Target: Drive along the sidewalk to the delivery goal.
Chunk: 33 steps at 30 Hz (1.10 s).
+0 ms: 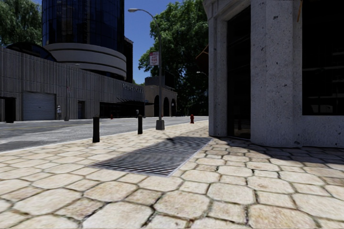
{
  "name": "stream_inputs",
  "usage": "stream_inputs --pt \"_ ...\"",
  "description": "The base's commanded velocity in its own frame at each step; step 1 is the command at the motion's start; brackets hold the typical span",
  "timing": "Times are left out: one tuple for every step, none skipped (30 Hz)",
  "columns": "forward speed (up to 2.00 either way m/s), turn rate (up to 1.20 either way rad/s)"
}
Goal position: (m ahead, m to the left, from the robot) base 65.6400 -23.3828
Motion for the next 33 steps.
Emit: stream_inputs --pt "2.00 0.11" --pt "2.00 0.03" --pt "2.00 0.01" --pt "2.00 0.00" --pt "2.00 0.00" --pt "2.00 0.00" --pt "2.00 0.00" --pt "2.00 0.00" --pt "2.00 0.00" --pt "2.00 0.00" --pt "2.00 0.00" --pt "2.00 0.00" --pt "2.00 0.00" --pt "2.00 0.00" --pt "2.00 0.00" --pt "2.00 0.00" --pt "2.00 0.00" --pt "2.00 0.00" --pt "2.00 0.00" --pt "2.00 0.00" --pt "2.00 0.00" --pt "2.00 0.00" --pt "2.00 0.00" --pt "2.00 0.00" --pt "2.00 0.00" --pt "2.00 0.00" --pt "2.00 0.00" --pt "2.00 0.00" --pt "2.00 0.00" --pt "2.00 0.00" --pt "2.00 0.00" --pt "2.00 0.00" --pt "2.00 0.00"
